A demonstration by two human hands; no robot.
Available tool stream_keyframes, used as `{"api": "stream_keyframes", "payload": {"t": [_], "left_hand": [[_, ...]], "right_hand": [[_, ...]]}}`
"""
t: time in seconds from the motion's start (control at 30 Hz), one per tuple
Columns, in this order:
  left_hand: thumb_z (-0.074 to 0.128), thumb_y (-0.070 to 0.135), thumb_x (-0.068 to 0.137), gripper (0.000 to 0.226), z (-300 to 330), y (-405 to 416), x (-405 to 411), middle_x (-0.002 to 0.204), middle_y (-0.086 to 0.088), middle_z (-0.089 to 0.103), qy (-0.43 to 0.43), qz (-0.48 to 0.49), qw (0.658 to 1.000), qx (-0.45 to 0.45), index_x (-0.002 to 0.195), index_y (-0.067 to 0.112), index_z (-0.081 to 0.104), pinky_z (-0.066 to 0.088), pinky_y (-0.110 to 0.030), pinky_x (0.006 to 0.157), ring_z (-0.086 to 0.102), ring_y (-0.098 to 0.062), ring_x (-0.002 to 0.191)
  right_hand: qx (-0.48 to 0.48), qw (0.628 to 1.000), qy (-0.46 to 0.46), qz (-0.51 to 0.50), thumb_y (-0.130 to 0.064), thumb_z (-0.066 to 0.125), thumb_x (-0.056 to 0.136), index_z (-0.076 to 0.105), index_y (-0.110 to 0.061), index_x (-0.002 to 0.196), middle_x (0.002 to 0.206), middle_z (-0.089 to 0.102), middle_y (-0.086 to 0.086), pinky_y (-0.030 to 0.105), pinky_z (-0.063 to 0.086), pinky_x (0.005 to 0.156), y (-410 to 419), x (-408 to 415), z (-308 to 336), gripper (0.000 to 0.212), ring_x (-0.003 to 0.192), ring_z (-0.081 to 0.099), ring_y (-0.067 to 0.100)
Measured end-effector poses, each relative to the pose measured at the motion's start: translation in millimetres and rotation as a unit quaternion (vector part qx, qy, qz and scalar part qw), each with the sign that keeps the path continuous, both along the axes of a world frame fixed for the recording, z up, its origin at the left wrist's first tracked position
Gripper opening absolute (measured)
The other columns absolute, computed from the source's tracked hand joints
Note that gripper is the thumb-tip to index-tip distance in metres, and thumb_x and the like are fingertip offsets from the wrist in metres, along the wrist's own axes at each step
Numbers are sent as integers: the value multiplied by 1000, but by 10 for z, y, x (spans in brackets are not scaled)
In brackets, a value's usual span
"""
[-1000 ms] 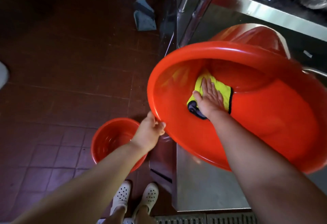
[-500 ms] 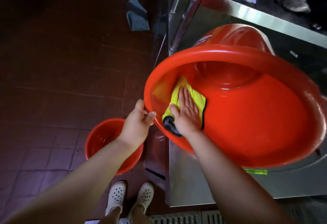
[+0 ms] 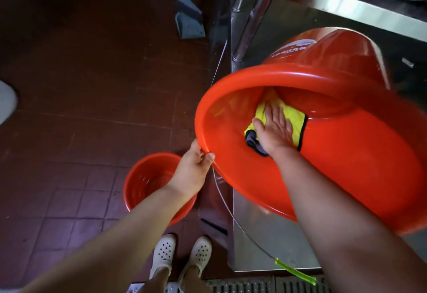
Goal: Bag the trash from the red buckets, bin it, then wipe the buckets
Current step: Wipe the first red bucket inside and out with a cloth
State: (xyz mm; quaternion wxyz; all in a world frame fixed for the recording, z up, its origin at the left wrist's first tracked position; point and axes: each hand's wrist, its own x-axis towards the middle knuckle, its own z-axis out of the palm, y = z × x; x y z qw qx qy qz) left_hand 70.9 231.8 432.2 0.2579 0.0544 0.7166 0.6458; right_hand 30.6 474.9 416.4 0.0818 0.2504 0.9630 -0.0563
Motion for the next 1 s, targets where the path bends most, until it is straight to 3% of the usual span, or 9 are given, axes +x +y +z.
{"api": "stream_keyframes", "payload": {"t": [0.17, 0.23, 0.33, 0.5, 0.6, 0.7, 0.83, 0.93, 1.0], "left_hand": [[52, 10, 94, 19, 14, 94, 86, 95, 5, 63, 72, 22, 997, -4, 110, 19, 47, 46, -28, 86, 59, -10, 92], [52, 9, 94, 14, 58, 116, 98, 91, 3, 61, 92, 34, 995, -2, 105, 15, 47, 46, -30, 81, 57, -9, 84], [52, 13, 94, 20, 152, 88, 59, 82, 10, 54, 135, 33, 990, -31, 90, 30, 42, 41, -28, 71, 51, 2, 73], [52, 17, 94, 13, 358, -9, -149, 95, -6, 59, 185, 40, 981, -31, 103, 23, 45, 47, -36, 78, 58, -22, 86], [53, 22, 93, 15, 478, -68, -256, 93, 2, 57, 238, 31, 970, -35, 105, 29, 46, 44, -31, 73, 56, -11, 82], [51, 33, 92, 16, 528, -101, -285, 98, 6, 58, 264, 16, 964, -31, 108, 32, 48, 50, -34, 79, 59, -13, 92], [55, 47, 86, 22, 418, -92, -255, 104, 10, 62, 203, 30, 978, 31, 106, 43, 47, 52, -23, 79, 64, -8, 95], [57, 43, 87, 22, 163, -54, -129, 109, 2, 64, 67, -19, 996, 48, 106, 35, 49, 50, -40, 94, 63, -14, 105], [56, 44, 87, 23, 49, -50, -56, 109, -1, 63, 36, -33, 997, 51, 106, 34, 49, 48, -50, 95, 61, -20, 108]], "right_hand": [[-31, 997, 75, 15, -53, 22, 92, 3, -21, 151, 159, 1, 3, 34, 2, 117, -745, 594, 45, 70, 146, 1, 15], [-36, 994, 90, 44, -57, 14, 85, -2, -22, 149, 159, 2, 2, 32, 2, 116, -996, 865, 80, 74, 146, 2, 15], [-51, 989, 113, 84, -55, 19, 84, -3, -23, 146, 158, 4, 1, 32, 7, 117, -1079, 1022, 100, 73, 146, 6, 16], [-33, 993, 68, 90, -58, 19, 84, 2, -20, 150, 159, 2, 2, 29, 7, 116, -640, 647, 84, 78, 146, 7, 16], [-11, 996, 36, 81, -46, 37, 96, 5, -18, 151, 159, 2, 3, 28, 3, 114, -276, 376, 29, 69, 146, 5, 16], [11, 998, -12, 53, -46, 34, 97, 9, -17, 151, 160, 1, 6, 33, 1, 116, 75, 185, 26, 66, 146, -2, 18], [51, 998, -32, 33, -53, 28, 96, 16, -16, 150, 159, 3, 9, 39, -2, 117, 267, 98, 14, 66, 146, -9, 23], [23, 999, -34, 20, -54, 26, 96, 11, -17, 151, 160, 0, 6, 38, -5, 117, 198, 95, 29, 68, 146, -10, 18], [4, 1000, -19, 4, -52, 29, 96, 10, -18, 151, 160, 1, 4, 38, -4, 117, 52, 140, 52, 68, 146, -8, 17]]}}
